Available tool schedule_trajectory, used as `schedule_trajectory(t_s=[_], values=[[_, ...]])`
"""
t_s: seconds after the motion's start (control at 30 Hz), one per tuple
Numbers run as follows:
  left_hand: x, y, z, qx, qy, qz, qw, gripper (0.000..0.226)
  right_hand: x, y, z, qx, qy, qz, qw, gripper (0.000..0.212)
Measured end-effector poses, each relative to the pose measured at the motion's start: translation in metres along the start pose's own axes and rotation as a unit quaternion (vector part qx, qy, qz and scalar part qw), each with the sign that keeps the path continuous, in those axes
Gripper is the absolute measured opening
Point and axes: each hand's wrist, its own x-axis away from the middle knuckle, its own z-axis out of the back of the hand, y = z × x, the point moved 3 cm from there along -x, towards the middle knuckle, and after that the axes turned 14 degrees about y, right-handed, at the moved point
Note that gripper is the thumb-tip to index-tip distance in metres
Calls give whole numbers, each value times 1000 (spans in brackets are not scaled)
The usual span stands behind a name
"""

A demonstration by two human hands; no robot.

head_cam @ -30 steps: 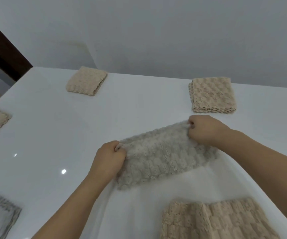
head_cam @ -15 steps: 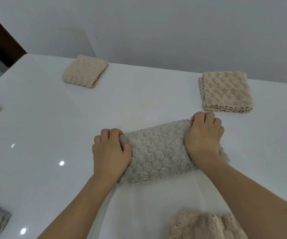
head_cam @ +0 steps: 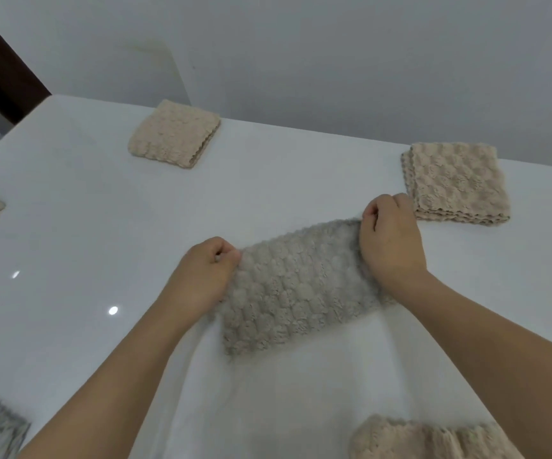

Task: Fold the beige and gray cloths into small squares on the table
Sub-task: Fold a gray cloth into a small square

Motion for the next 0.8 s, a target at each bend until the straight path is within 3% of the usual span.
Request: schedule_trajectory(t_s=[0.1, 0.17, 0.23, 0.3, 0.37, 0.5, 0.63, 0.8], values=[[-15, -9, 21, -19, 40, -9, 999, 26, -12, -16, -8, 48, -18, 36, 998, 19], [-20, -14, 24, -106, 95, -79, 987, 23, -17, -26, -16, 102, -52, 31, 993, 36], [-15, -13, 19, -197, 182, -171, 948, 15, -15, -36, -20, 158, -52, 26, 986, 52], [-3, -3, 4, -199, 204, -245, 927, 21, -1, -48, -20, 163, -27, 75, 983, 57], [8, 4, -16, -187, 159, -312, 918, 29, 19, -53, -24, 120, -32, 146, 981, 51], [23, -12, -47, -236, 38, -322, 916, 61, 48, -28, -30, 145, -179, 214, 949, 59], [22, -24, -49, -266, 30, -321, 908, 76, 45, -15, -28, 166, -220, 249, 928, 64], [17, -15, -61, -290, 10, -308, 906, 79, 44, -16, -30, 172, -216, 239, 931, 62]])
